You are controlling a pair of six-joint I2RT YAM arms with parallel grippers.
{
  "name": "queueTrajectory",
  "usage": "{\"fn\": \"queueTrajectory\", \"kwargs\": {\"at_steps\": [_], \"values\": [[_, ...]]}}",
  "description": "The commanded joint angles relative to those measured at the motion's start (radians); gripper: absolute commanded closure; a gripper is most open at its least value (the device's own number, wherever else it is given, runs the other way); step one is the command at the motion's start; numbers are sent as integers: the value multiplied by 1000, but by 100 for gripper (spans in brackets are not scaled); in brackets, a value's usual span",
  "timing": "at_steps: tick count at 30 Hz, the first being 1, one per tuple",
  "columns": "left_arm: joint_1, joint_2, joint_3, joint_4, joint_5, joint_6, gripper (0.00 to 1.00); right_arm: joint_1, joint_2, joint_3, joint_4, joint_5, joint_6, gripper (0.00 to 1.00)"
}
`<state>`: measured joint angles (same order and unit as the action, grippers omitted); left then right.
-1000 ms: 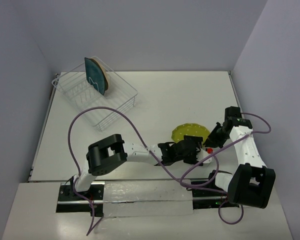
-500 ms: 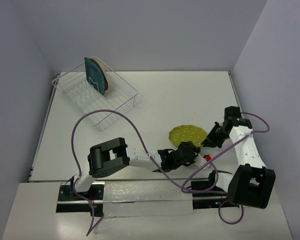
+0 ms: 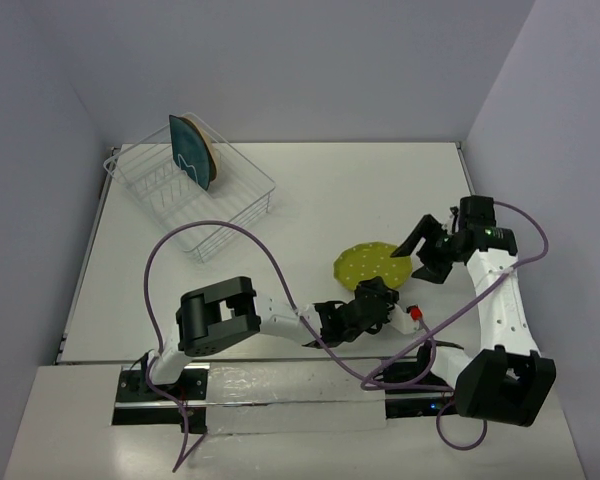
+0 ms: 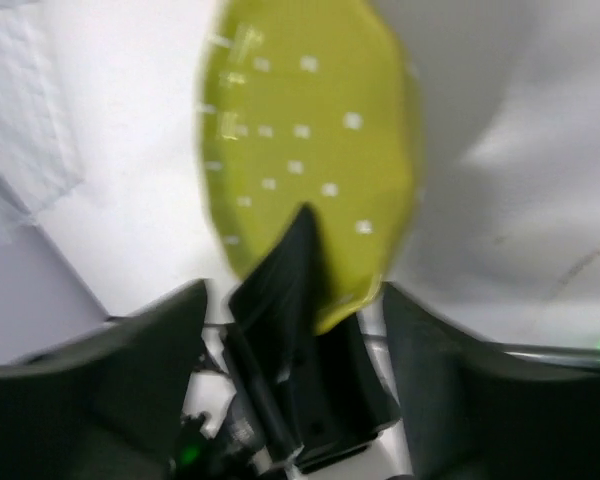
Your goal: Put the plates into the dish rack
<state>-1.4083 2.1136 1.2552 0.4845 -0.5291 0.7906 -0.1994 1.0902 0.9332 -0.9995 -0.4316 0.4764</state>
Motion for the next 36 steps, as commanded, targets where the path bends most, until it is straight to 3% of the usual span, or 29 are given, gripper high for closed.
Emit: {"fn": "queueTrajectory", "kwargs": {"at_steps": [1,8,10,12,16,18,25,30,36], "values": [[13,-43,56,201,-78,9,100,4,-38,138,-15,-76,-24,14],[55,-92,145,210,-167,-68,100,-26,-96,261,31,141,33,10],[83,-128,193,122,-162,-180,100,-86,-119,253,70,146,68,9],[111,-163,236,23,-150,-295,100,-162,-134,230,102,51,87,9],[161,-263,299,-17,-212,-443,100,-220,-150,157,147,-45,107,3],[180,-288,322,-83,-206,-527,100,-235,-147,140,137,-36,115,0],[405,-485,412,-286,-238,-841,100,-245,-274,30,195,150,176,0],[611,-495,678,-624,-220,-1059,100,-181,-297,-22,282,257,158,0],[792,-532,711,-750,-292,-1212,100,68,-155,24,318,506,107,0]]}}
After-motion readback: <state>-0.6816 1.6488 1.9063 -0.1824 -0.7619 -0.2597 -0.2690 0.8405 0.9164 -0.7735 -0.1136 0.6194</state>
